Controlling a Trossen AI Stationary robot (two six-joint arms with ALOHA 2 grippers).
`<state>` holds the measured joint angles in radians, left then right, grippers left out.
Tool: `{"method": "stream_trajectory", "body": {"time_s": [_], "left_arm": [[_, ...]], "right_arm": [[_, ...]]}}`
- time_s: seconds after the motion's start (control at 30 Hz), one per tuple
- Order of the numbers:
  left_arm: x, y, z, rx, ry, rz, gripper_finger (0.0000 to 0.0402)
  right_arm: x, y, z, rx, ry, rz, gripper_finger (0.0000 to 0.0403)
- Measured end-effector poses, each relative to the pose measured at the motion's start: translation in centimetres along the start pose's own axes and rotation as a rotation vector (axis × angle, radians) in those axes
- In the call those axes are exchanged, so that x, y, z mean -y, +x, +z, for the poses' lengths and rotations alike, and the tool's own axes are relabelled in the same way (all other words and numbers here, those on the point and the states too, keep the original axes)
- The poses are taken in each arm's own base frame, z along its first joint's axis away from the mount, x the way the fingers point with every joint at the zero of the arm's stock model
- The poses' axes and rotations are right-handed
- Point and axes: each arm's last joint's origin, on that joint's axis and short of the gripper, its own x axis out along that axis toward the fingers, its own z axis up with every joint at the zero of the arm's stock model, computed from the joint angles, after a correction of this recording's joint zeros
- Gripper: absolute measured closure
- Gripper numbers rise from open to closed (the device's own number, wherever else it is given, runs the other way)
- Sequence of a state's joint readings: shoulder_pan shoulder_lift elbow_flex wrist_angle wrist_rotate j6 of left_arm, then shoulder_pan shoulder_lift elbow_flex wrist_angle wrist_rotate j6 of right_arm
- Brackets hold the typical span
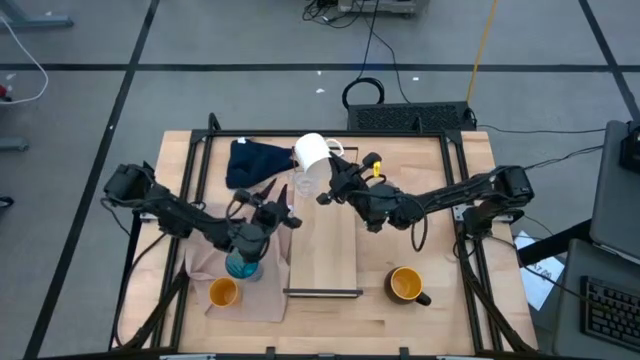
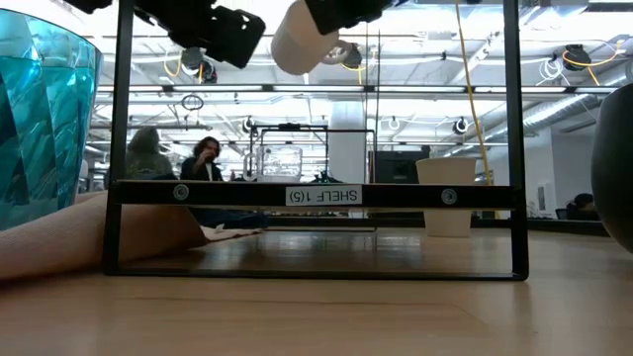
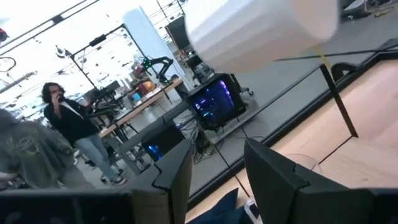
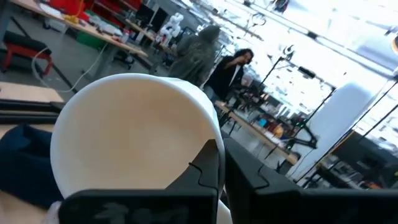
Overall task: Stack small to large cups/mugs on shelf
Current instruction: Put the white mug on the shelf
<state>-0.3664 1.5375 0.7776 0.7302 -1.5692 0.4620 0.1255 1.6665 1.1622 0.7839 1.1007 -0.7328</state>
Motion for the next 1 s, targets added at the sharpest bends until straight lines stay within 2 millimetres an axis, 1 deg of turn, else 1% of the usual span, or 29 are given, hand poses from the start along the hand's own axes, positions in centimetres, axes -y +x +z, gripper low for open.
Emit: {"method": "stream_trajectory", "body": {"time_s": [0.13, 0.23, 0.3, 0.47, 0.6, 0.8, 1.0], "left_arm": [[0.0, 0.0, 0.0, -0.002, -0.03, 0.003, 0.0252], [0.0, 0.0, 0.1, 0.005, -0.03, -0.011, 0.0252], [-0.2, -0.1, 0.4, 0.03, -0.047, -0.062, 0.0252], [-0.6, -0.2, 1.5, 0.11, -0.163, -0.21, 0.0252], [-1.3, -0.2, 2.3, 0.156, -0.248, -0.269, 0.0252], [-1.3, 0.1, 2.6, 0.171, -0.357, -0.309, 0.0252], [-1.4, 0.7, 2.5, 0.158, -0.406, -0.295, 0.0252]], "right_arm": [[-0.8, 0.2, -0.3, 0.008, -0.055, -0.014, 0.0403], [-0.9, 0.2, -0.4, 0.008, -0.078, -0.013, 0.0403], [-0.9, 0.2, -0.4, 0.008, -0.094, -0.013, 0.0403], [-0.9, 0.2, -0.5, 0.004, -0.172, -0.01, 0.0403], [-1.2, 0.2, -0.7, -0.01, -0.225, 0.006, 0.0403], [-1.2, 0.2, -0.8, -0.012, -0.253, 0.008, 0.0403], [-1.2, 0.2, -0.8, -0.009, -0.25, 0.01, 0.0403]]}}
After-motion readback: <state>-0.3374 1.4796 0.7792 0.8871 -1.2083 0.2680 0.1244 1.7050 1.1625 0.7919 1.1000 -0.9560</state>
